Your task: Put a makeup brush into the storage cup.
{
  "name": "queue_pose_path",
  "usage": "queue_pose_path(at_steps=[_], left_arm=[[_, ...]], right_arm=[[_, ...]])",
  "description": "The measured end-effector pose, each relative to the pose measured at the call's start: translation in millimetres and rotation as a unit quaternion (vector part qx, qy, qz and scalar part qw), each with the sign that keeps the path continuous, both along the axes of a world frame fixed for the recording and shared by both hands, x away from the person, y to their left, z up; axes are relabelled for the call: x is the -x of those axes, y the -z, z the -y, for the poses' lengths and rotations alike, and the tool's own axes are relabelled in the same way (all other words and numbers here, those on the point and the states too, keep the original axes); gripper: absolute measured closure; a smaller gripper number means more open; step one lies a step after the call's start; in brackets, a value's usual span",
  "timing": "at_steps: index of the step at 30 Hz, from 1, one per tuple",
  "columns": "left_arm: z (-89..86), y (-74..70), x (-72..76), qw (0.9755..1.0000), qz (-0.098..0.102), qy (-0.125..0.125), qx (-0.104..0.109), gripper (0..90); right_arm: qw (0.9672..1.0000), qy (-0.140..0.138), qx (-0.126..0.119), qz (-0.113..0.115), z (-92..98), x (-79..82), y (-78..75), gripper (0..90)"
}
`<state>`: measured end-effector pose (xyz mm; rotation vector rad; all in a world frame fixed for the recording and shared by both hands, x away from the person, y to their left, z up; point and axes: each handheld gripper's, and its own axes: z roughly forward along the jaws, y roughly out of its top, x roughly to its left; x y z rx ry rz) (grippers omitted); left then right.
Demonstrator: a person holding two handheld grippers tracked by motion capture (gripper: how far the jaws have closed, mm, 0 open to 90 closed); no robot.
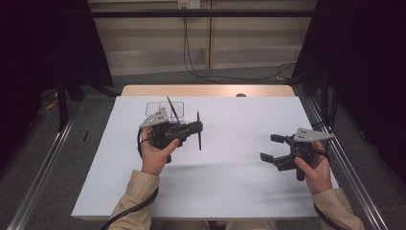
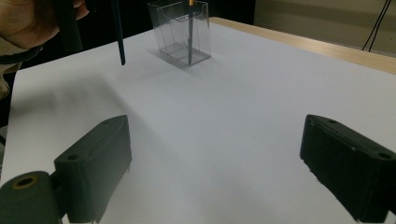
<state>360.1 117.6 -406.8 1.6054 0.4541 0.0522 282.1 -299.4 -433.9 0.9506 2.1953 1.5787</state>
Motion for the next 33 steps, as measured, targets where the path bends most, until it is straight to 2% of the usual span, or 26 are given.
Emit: queue_pose_path(at_steps=[16,33], left_arm=[[-5.8,-0.8,-0.5,0.9999,0.002,-0.011,0.001,83.3],[-9.8,0.0,-1.0,0.9998,0.004,-0.021,-0.004,83.4]], right_arm=[[0.9999,0.009,0.006,0.005,11.2,11.1,1.7,8.5],[0.9999,0.009,0.011,0.01,15.1,14.4,3.3,8.1]])
